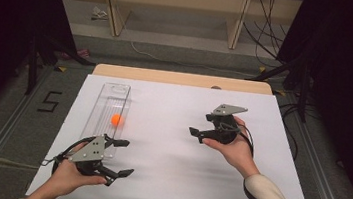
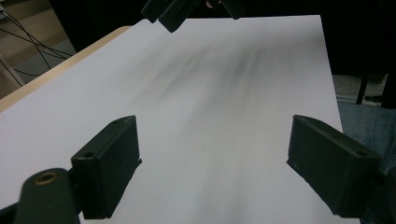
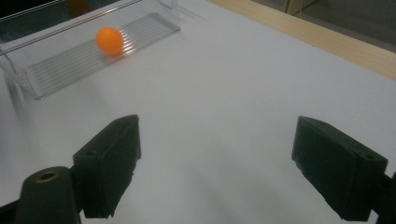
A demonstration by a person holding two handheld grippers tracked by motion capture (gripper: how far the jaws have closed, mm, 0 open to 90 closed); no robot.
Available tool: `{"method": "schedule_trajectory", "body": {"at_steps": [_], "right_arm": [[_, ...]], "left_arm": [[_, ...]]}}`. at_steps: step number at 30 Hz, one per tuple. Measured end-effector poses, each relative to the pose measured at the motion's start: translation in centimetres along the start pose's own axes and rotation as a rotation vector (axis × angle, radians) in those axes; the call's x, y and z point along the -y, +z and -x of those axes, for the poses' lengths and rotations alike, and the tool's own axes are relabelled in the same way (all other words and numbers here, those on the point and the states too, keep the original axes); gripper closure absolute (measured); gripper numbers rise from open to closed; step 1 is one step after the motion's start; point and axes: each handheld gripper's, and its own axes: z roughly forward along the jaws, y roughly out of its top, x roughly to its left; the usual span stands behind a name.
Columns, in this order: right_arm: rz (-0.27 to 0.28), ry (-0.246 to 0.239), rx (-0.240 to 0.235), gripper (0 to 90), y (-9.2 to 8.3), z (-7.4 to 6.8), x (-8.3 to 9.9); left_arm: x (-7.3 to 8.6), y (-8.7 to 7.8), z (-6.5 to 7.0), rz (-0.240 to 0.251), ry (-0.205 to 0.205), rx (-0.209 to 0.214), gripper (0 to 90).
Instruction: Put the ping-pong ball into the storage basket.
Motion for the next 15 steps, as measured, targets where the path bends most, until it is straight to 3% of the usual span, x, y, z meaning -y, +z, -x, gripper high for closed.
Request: {"method": "schedule_trajectory", "body": {"at_steps": [15], "right_arm": [[0.014, 0.033, 0.022, 16.4, -2.9, 0.5, 2.3]], "left_arm": [[0.0, 0.0, 0.0, -0.001, 0.000, -0.002, 16.3]]}}
